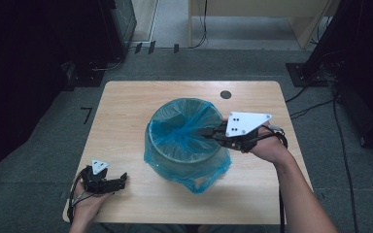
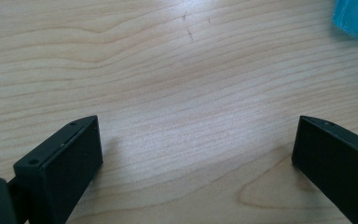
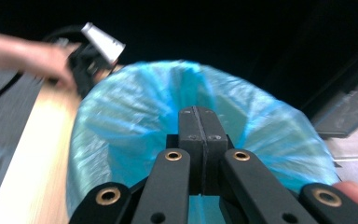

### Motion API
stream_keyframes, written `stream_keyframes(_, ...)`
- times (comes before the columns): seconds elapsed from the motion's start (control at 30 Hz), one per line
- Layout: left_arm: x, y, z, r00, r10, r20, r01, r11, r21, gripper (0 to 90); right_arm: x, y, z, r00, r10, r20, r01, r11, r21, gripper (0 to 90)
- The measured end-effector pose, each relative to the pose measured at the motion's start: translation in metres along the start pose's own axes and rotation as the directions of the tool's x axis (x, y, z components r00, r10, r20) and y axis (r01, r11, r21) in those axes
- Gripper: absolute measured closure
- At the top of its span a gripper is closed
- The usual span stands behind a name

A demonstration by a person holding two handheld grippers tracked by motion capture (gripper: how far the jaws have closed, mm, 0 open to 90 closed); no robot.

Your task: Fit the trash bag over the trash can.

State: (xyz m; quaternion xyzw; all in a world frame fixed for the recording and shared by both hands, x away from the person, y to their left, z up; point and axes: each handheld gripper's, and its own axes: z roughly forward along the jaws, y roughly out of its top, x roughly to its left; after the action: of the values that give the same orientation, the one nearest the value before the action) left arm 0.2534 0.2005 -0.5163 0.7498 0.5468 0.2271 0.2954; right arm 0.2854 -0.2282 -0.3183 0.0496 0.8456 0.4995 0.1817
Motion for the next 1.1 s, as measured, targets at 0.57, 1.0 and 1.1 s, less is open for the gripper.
stream_keyframes(0.57, 0.001, 0.000, 0.004, 0.9998, -0.001, 0.021, 0.002, 0.9998, -0.021, 0.0, -0.014, 0.045, 0.038, 0.9694, -0.115, -0.217, 0.173, 0.946, 0.273, 90.0)
stream_keyframes(1.0, 0.001, 0.000, 0.004, 0.9998, 0.001, 0.022, -0.001, 0.9998, -0.021, 0.0, -0.008, 0.050, 0.093, 0.9491, -0.140, -0.282, 0.236, 0.909, 0.344, 90.0)
stream_keyframes(1.1, 0.001, 0.000, 0.005, 0.9997, 0.001, 0.022, -0.001, 0.9998, -0.021, 0.0, -0.003, 0.046, 0.108, 0.9451, -0.150, -0.290, 0.255, 0.893, 0.370, 90.0)
